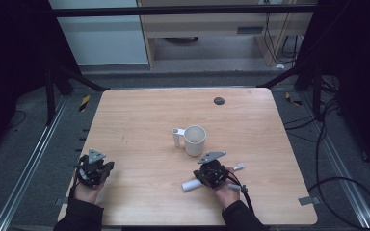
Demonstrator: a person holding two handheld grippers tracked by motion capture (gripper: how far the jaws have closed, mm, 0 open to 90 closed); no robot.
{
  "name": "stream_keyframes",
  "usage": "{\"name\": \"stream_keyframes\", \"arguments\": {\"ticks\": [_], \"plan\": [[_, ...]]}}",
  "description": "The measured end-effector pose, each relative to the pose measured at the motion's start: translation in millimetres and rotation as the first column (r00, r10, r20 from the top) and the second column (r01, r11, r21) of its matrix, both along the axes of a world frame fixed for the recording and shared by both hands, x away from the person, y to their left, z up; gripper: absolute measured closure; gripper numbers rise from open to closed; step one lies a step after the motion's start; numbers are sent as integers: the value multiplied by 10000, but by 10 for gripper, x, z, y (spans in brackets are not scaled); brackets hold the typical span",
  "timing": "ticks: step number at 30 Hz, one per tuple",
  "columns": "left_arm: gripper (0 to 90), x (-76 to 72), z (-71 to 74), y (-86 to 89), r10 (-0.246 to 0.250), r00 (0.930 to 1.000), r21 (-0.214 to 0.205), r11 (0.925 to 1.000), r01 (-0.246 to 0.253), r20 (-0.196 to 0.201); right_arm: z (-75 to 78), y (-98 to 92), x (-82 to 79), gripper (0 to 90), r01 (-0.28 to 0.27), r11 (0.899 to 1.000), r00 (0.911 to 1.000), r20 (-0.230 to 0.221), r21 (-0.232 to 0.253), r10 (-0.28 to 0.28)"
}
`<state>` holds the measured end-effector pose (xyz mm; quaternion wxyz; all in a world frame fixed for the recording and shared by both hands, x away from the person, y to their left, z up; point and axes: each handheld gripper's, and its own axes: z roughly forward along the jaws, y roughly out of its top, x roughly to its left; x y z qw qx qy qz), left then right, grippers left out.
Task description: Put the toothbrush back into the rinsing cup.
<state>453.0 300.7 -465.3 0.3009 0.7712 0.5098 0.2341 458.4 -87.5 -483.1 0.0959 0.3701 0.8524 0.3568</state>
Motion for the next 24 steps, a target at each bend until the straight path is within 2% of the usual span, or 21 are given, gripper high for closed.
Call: {"name": "stream_keyframes", "arguments": {"ticks": [9,24], "plan": [[888,-1,0,-1,-7,10000,-1,10000,7,-7,9,-46,-58,900,-185,9995,9998,-87,-252,183],[889,-2,1,1,-5,10000,-2,10000,5,-10,28,-127,-103,900,-194,9992,9998,-86,-336,191]]}}
